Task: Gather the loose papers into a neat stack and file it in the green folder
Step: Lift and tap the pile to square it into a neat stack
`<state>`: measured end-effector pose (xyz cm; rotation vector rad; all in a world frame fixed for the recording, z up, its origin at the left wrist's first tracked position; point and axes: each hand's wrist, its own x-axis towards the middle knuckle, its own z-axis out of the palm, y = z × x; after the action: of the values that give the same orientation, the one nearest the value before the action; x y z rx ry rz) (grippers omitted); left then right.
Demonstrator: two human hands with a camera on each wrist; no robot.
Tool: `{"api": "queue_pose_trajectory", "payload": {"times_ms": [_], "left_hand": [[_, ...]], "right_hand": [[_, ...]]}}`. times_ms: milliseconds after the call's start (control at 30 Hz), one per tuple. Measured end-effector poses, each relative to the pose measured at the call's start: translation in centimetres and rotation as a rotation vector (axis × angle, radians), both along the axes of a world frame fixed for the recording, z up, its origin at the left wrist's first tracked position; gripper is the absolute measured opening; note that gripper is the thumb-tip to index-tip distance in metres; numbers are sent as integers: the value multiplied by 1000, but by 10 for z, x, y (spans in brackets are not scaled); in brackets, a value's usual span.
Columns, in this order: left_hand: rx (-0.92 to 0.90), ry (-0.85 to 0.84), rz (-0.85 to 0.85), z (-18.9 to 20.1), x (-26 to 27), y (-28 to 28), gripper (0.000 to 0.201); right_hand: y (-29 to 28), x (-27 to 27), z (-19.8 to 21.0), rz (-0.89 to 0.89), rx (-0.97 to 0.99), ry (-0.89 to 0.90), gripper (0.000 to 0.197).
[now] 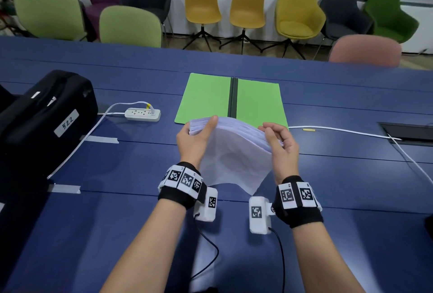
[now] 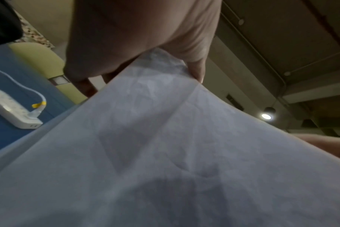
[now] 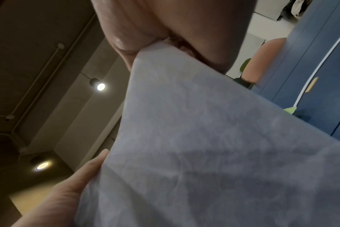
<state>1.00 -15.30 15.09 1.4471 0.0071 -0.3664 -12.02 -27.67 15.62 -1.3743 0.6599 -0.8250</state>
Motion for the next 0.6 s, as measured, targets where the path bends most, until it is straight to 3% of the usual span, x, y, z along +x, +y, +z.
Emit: {"api": "queue_pose_trajectory", "payload": {"times_ms": [33,133,200,300,433,500,567,600], "left_hand": [[9,8,8,2,-1,1,65],[72,-10,23,-6,4,-2,100],[78,-7,14,-13,7,-2,105],[65,22,-13,-6,5,3,92],[46,-94,-224,-7,3,15,43],[50,-152,-253,-8,1,21,24],[66,-200,-222,-8,1,20,15],[72,-212,-214,-7,1,18,14]], "right_hand": [[0,0,0,11,-30,14,9],[-2,-1,-4,-5,-53,53,10],[-5,-1,-3,-28,-42,44,9],[-4,-2,-1,-17,-96,63,8],[-6,-3,1,-57,-233,168,12],[-10,-5,4,-47,-562,364,20],[-10,-8,11,-51,-983,628,45],[-7,-8,19,-13,-1070,705,55]]}}
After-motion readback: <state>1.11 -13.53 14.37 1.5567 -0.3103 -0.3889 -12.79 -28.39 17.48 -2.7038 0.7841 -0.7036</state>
